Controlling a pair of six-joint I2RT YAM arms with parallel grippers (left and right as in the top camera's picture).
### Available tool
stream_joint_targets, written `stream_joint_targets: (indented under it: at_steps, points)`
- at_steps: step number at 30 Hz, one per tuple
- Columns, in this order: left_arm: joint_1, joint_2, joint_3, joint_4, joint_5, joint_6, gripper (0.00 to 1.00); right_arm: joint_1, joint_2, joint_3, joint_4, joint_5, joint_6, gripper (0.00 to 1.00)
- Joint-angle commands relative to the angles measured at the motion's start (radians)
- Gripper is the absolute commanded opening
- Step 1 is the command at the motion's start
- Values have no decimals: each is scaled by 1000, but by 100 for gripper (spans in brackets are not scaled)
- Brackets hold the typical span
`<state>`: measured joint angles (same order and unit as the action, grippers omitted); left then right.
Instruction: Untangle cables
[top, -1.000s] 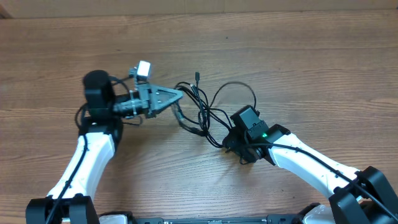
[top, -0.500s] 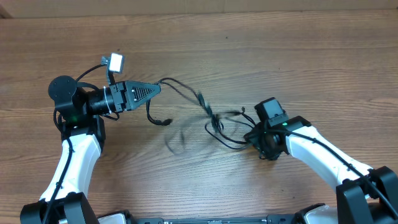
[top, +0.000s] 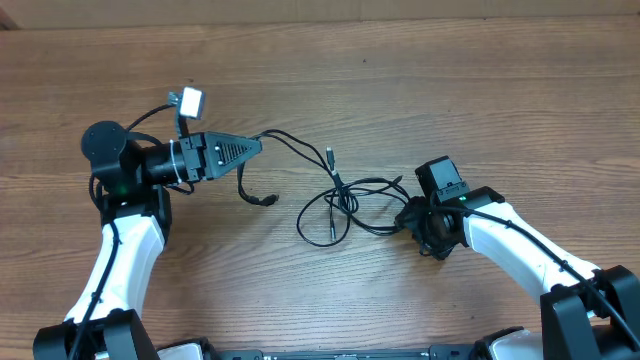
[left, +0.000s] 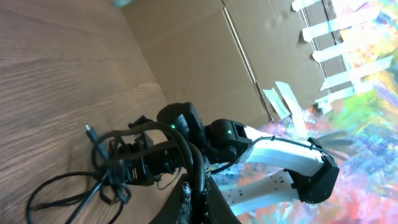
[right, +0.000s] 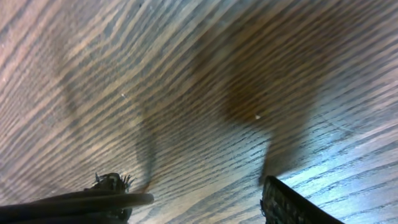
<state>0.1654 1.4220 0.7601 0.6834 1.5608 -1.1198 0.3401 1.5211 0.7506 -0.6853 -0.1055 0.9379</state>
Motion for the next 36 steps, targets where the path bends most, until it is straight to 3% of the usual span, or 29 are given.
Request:
stream_joint_targets:
  at_steps: [1, 7, 10, 16, 20, 23, 28, 32, 36]
  points:
    - [-39, -17, 26, -38, -3, 113, 10, -8, 10, -10, 2, -12, -27, 69]
    - [-81, -17, 26, -270, -104, 460, 45, -8, 10, -10, -2, -12, -27, 76]
    - [-81, -17, 26, -472, -285, 550, 73, -8, 10, -10, -5, -12, -27, 79]
    - [-96, -17, 26, -918, -970, 615, 98, -8, 10, -10, -4, -12, -27, 85]
    - [-101, -17, 26, -1048, -1131, 615, 100, -8, 10, -11, 11, -12, -27, 88]
    - [-103, -17, 26, -1052, -1093, 615, 99, -8, 10, -11, 23, -21, -26, 89]
    - [-139, -17, 26, -1032, -996, 690, 87, -8, 10, -10, 37, -55, -28, 90]
    - [-222, -17, 26, -1029, -991, 801, 67, -23, 6, -1, 71, -126, -131, 91]
    - [-310, -17, 26, -988, -995, 828, 66, -64, -18, 47, 28, -179, -196, 95]
